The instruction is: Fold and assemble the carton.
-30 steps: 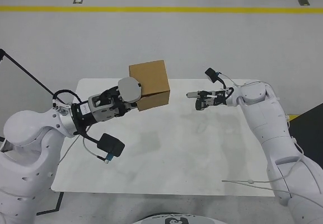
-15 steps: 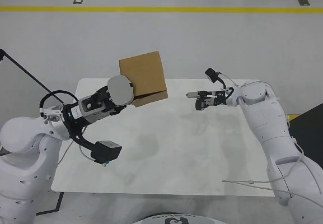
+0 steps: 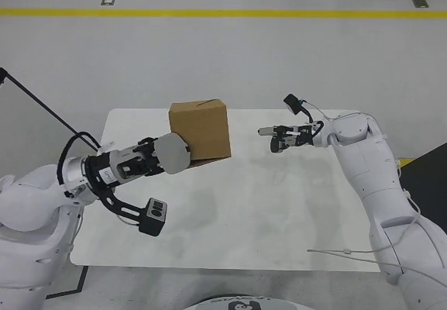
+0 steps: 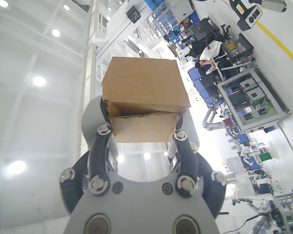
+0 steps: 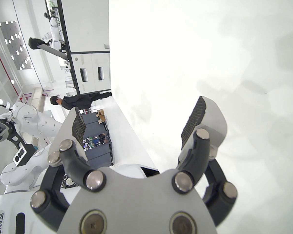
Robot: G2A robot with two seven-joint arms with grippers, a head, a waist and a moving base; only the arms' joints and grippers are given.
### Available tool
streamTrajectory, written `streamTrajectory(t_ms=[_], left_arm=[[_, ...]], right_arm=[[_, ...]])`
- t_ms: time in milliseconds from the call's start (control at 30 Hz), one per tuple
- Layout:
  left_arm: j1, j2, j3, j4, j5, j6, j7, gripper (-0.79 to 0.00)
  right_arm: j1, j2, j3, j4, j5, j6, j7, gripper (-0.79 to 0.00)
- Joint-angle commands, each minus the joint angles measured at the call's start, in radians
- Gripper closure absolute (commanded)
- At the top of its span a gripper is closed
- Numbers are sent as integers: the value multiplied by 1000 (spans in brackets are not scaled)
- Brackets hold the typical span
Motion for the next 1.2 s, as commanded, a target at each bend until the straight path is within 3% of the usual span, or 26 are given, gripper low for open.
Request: streamTrajectory(t_ms=[0, 400, 600, 833, 1167], left_arm=[[7, 1, -1, -5, 40, 36, -10, 0], [17, -1, 0, -5, 45, 65, -44, 0], [12, 1, -7, -14, 202, 198, -87, 0], [8, 11, -72, -9, 202, 333, -67, 0], [28, 12, -143, -21, 202, 410, -5, 0]], right_arm=[[0, 0, 0, 0, 0, 0, 0, -785], [0, 0, 0, 0, 0, 0, 0, -785], [0, 0, 0, 0, 0, 0, 0, -785], [0, 0, 0, 0, 0, 0, 0, -785], [0, 0, 0, 0, 0, 0, 0, -785]])
